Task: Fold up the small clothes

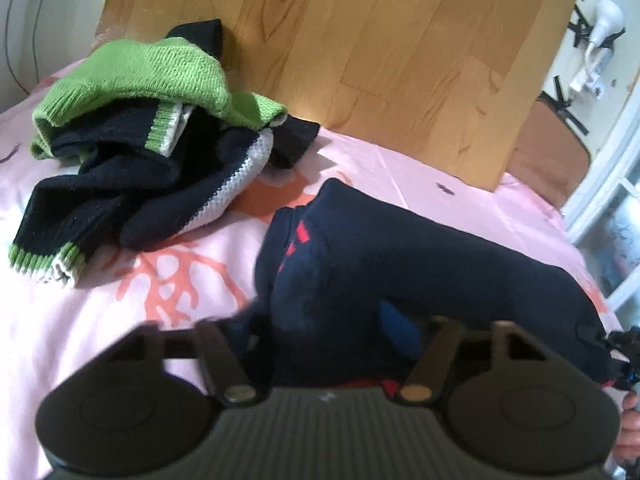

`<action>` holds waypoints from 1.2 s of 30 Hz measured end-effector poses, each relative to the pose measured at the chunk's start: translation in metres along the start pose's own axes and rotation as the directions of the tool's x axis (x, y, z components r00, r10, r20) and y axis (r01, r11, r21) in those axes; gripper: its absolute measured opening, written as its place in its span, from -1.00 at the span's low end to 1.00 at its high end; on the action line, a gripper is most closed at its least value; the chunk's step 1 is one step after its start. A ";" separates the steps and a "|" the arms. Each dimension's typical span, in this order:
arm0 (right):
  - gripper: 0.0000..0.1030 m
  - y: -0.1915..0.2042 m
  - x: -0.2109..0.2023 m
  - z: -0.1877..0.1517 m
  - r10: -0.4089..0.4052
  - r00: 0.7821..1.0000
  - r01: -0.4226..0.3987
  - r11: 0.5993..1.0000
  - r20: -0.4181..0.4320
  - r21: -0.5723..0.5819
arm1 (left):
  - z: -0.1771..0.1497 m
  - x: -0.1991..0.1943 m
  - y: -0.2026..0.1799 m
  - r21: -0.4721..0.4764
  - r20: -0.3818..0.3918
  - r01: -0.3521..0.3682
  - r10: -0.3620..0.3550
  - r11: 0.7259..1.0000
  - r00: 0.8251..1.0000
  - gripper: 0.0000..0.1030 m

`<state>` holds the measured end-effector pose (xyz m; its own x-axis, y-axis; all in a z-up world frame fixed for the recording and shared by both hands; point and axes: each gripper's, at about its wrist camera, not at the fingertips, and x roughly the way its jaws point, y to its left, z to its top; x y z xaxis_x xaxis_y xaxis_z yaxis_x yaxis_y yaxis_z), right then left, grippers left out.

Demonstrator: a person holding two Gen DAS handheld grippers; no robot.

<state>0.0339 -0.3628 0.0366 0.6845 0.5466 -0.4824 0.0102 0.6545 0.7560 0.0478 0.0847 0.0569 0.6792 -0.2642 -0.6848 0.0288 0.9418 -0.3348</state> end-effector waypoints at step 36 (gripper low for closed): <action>-0.43 0.206 0.081 -0.074 -0.030 0.971 -0.154 0.683 -0.238 -0.714 | 0.007 -0.094 0.021 -0.096 0.168 0.117 -0.100 0.988 0.981 0.03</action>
<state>0.0374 -0.1446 0.1208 0.4903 0.6355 -0.5965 -0.6188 0.7358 0.2752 -0.0104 0.1303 0.1186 0.7862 -0.3185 -0.5296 0.0374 0.8799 -0.4737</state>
